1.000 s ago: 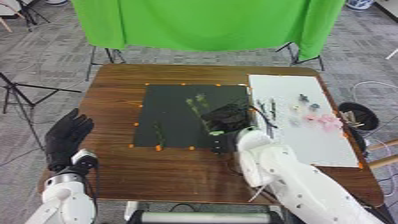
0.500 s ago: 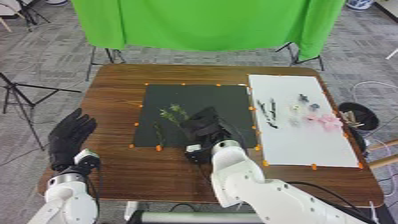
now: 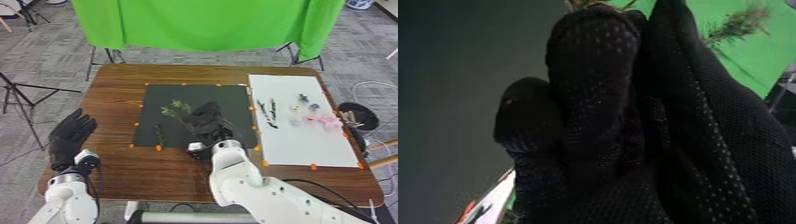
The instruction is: Arrange flowers
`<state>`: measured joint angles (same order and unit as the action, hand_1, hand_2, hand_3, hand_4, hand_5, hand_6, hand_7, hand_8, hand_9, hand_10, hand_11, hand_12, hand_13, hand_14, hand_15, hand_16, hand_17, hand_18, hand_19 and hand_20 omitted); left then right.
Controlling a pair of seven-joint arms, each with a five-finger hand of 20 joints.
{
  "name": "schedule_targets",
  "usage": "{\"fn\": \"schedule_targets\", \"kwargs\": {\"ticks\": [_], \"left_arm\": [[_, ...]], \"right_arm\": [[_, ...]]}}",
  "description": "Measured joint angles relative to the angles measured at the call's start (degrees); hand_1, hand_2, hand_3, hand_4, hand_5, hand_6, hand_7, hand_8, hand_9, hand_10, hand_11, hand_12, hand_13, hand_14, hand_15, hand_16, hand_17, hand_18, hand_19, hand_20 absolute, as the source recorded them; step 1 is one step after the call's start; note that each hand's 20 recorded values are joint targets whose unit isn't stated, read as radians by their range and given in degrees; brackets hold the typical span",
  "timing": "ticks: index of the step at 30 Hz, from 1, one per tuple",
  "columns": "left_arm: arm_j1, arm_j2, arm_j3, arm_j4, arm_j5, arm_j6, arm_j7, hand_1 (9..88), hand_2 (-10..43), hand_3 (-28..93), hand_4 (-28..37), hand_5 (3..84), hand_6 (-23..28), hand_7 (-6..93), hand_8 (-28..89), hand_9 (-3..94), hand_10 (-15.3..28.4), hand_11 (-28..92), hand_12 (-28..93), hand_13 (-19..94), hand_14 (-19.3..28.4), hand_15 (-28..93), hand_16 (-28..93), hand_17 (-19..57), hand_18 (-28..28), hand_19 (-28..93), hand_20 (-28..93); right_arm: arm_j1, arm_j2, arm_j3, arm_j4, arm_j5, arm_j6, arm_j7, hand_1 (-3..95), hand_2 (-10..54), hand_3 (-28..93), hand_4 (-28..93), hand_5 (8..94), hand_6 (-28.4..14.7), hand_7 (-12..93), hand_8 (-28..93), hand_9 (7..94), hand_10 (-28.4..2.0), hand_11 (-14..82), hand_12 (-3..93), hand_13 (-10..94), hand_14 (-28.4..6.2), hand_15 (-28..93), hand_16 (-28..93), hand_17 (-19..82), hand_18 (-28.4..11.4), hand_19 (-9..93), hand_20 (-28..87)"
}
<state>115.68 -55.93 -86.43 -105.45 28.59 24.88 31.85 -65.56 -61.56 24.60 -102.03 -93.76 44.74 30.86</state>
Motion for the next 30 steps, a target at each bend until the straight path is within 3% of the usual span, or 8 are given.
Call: {"fn": "schedule_targets", "kwargs": {"ticks": [18, 23, 30], "left_arm": [[-0.39, 0.02, 0.51, 0.13, 0.30, -0.07, -0.80, 35.3, 5.4, 70, -18.5, 50.6, 5.3, 16.2, -8, 49.3, 14.8, 23, 10, 45, 16.5, 24, -2, 23.2, 15.0, 22, 28], [-0.39, 0.02, 0.53, 0.13, 0.28, -0.06, -0.76, 35.3, 5.3, 71, -18.5, 50.6, 5.3, 16.2, -8, 49.4, 14.7, 23, 10, 45, 16.5, 24, -2, 23.1, 15.0, 22, 28], [-0.51, 0.02, 0.70, 0.13, 0.26, -0.05, -0.73, 35.3, 5.4, 70, -18.5, 50.6, 5.2, 16.3, -8, 49.4, 14.7, 23, 10, 45, 16.5, 24, -2, 22.9, 15.1, 22, 28]], "right_arm": [[0.11, -0.05, -0.18, 0.24, 7.14, -2.66, 3.03, 52.6, -8.9, 60, -13, 74.9, -5.9, 12, 4, 82.9, -14.4, 12.5, 8.6, 94, -6.1, 41, 17, 76, -7.6, 72, 34], [0.11, -0.01, -0.10, 0.36, 7.15, -3.18, 2.90, 47.5, -9.5, 64, -13, 70.8, -3.5, 11, 1, 81.5, -16.4, 12.1, 9.1, 94, -6.2, 40, 17, 75, -7.4, 72, 34], [0.11, 0.04, 0.05, 0.30, 7.46, -3.62, 2.65, 44.5, -9.1, 65, -13, 69.0, -2.8, 13, -1, 80.1, -16.0, 12.6, 10.5, 94, -6.2, 39, 18, 75, -7.7, 72, 35]]}}
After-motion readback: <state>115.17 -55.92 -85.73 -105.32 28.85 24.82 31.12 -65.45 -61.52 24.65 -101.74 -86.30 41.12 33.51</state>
